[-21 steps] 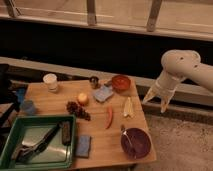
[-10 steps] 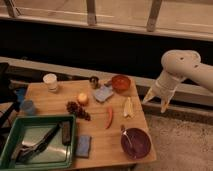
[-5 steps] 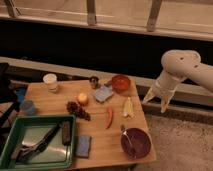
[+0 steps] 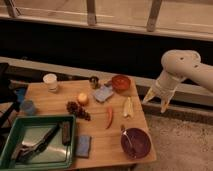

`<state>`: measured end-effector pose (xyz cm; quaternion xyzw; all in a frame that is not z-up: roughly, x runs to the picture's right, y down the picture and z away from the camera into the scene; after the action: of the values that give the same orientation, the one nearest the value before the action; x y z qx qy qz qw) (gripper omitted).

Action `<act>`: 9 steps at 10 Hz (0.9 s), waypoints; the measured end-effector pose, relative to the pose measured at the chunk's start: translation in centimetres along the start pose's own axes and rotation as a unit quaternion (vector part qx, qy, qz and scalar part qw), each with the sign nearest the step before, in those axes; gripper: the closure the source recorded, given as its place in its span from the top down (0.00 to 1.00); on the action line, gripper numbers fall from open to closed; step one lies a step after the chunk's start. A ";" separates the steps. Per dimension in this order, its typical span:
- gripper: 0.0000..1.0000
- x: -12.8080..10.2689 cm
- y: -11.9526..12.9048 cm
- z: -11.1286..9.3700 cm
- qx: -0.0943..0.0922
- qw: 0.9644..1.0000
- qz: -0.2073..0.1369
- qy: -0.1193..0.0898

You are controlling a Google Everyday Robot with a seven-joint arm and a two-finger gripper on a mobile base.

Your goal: Place banana in red bowl

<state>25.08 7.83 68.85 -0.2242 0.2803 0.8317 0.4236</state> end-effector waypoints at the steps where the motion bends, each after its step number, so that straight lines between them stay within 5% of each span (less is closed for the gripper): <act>1: 0.65 0.2 0.1 -0.1 0.000 1.000 -0.006 -0.007; 3: 0.65 0.8 1.3 -0.1 -0.001 0.999 -0.038 -0.029; 9: 0.65 1.3 13.7 2.7 0.002 0.985 -0.148 -0.091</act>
<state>12.68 3.77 73.85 -0.1860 0.2058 0.7761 0.5664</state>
